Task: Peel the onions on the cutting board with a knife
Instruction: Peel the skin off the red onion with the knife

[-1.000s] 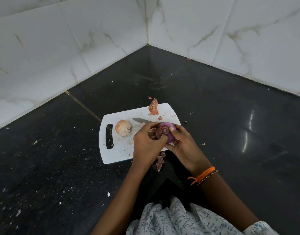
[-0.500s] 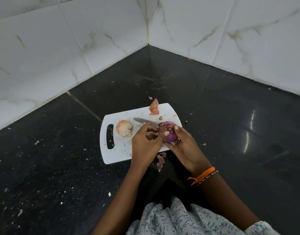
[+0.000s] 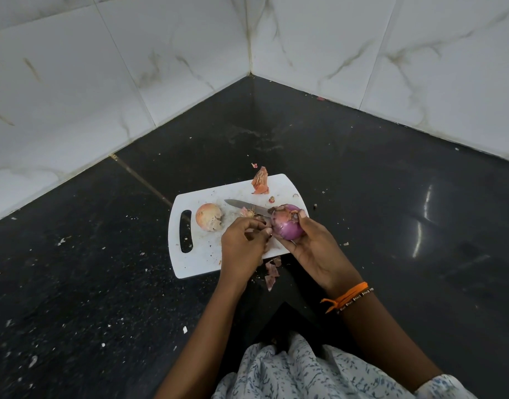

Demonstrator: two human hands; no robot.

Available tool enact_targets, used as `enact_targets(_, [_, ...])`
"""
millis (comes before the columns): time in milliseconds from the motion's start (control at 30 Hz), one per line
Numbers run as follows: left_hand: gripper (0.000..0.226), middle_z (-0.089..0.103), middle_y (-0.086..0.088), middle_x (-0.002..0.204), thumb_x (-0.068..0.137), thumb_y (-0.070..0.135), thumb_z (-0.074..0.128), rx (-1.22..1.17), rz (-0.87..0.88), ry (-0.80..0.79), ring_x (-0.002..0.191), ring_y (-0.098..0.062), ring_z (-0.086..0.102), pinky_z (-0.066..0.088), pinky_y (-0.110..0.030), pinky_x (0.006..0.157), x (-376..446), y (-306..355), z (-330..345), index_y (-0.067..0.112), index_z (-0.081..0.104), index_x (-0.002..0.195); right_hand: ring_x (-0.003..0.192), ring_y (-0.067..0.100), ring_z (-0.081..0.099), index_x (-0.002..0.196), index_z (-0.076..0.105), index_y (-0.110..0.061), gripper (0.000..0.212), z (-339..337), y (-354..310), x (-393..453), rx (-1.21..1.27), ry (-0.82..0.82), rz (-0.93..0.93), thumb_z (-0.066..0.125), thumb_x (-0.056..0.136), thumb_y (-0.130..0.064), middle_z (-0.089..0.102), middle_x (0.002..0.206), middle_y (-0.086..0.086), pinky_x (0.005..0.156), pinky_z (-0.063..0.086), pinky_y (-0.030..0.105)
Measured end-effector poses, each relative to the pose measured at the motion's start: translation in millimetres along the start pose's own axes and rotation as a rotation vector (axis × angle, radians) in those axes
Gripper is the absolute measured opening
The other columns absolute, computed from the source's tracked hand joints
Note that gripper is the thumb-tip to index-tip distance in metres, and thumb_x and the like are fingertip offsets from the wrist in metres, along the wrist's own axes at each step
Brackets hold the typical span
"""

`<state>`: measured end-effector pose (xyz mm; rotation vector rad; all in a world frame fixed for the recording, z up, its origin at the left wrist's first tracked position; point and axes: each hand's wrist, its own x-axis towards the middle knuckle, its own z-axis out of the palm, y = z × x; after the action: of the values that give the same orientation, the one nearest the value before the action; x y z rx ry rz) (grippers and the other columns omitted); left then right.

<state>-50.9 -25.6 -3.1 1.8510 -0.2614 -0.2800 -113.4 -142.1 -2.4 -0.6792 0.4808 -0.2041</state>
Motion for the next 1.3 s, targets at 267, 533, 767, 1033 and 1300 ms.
enact_targets(267, [0.014,0.063,0.005,0.079,0.080,0.006,0.071,0.180,0.009,0.101,0.063,0.005,0.059,0.040,-0.001,0.052,6,-9,-4,0.014,0.064,0.071,0.100,0.021,0.068,0.106,0.059,-0.010,0.030,1,-8,-4,0.096,-0.028,-0.028,0.047,0.089,-0.032,0.074,0.099,0.006,0.078,0.058,0.032])
enact_targets(533, [0.030,0.067,0.011,0.093,0.088,-0.005,0.053,0.069,0.099,0.022,0.075,0.016,0.060,0.046,-0.002,0.066,-1,7,-5,0.013,0.072,0.102,0.108,0.015,0.060,0.109,0.062,-0.023,0.027,-3,-4,-3,-0.203,-0.001,-0.048,0.040,0.099,-0.034,0.064,0.114,-0.001,0.076,0.050,0.025])
enact_targets(767, [0.034,0.066,0.019,0.099,0.082,0.017,0.069,-0.019,0.119,-0.088,0.089,0.012,0.061,0.053,-0.013,0.076,-6,26,-4,0.025,0.067,0.114,0.084,0.005,0.067,0.106,0.066,-0.022,0.026,-3,-2,-3,-0.282,-0.074,-0.041,0.046,0.095,-0.035,0.070,0.103,-0.004,0.064,0.052,0.020])
enact_targets(1033, [0.029,0.067,0.024,0.090,0.078,0.020,0.072,0.052,0.138,-0.079,0.086,0.003,0.066,0.055,-0.017,0.075,-9,27,-6,0.029,0.070,0.105,0.085,0.009,0.067,0.106,0.067,-0.019,0.025,-4,2,-2,-0.379,-0.060,-0.073,0.046,0.097,-0.029,0.069,0.105,0.001,0.061,0.051,0.019])
enact_targets(1300, [0.027,0.070,0.010,0.085,0.079,0.001,0.065,0.104,0.161,-0.050,0.075,0.013,0.062,0.048,-0.004,0.065,-2,19,-7,0.014,0.072,0.101,0.080,0.007,0.069,0.112,0.063,-0.017,0.025,-4,5,-3,-0.393,-0.043,-0.062,0.046,0.098,-0.028,0.065,0.109,0.004,0.056,0.050,0.017])
